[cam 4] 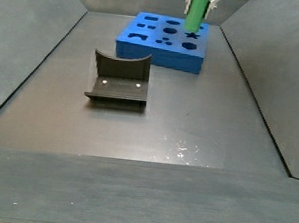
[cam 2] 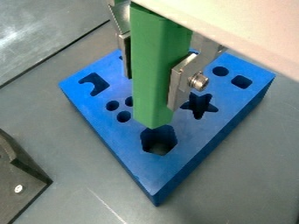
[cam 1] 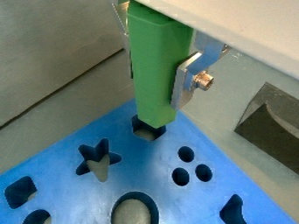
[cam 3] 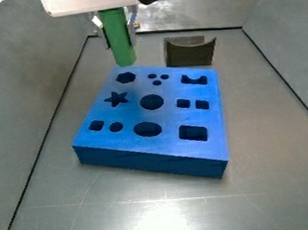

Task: Pick up the hexagon object. Move up. Move to above the board. Insert the hexagon object.
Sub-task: Insert the hexagon object.

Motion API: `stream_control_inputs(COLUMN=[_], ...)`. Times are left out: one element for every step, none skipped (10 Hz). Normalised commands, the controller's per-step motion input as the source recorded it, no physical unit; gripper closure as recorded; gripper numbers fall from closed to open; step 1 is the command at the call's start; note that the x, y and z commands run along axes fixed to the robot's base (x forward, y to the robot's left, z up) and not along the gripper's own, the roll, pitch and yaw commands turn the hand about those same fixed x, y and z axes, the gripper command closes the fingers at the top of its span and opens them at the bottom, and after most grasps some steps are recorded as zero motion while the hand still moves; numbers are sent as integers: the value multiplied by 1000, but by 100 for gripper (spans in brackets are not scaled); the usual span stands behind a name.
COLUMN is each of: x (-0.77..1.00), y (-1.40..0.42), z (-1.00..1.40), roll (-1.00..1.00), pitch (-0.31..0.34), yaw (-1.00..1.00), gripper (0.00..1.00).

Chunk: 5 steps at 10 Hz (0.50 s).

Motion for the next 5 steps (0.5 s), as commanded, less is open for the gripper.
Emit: stream_control_inputs(x=[63,66,69,71,63], y=[0,0,0,0,0], z=[-1000,-1000,-1000,-1000,-1000], roll=[3,14,26,37,23], pitch=[0,0,0,0,0], yaw=[0,0,0,0,0], gripper=[100,100,100,100,100])
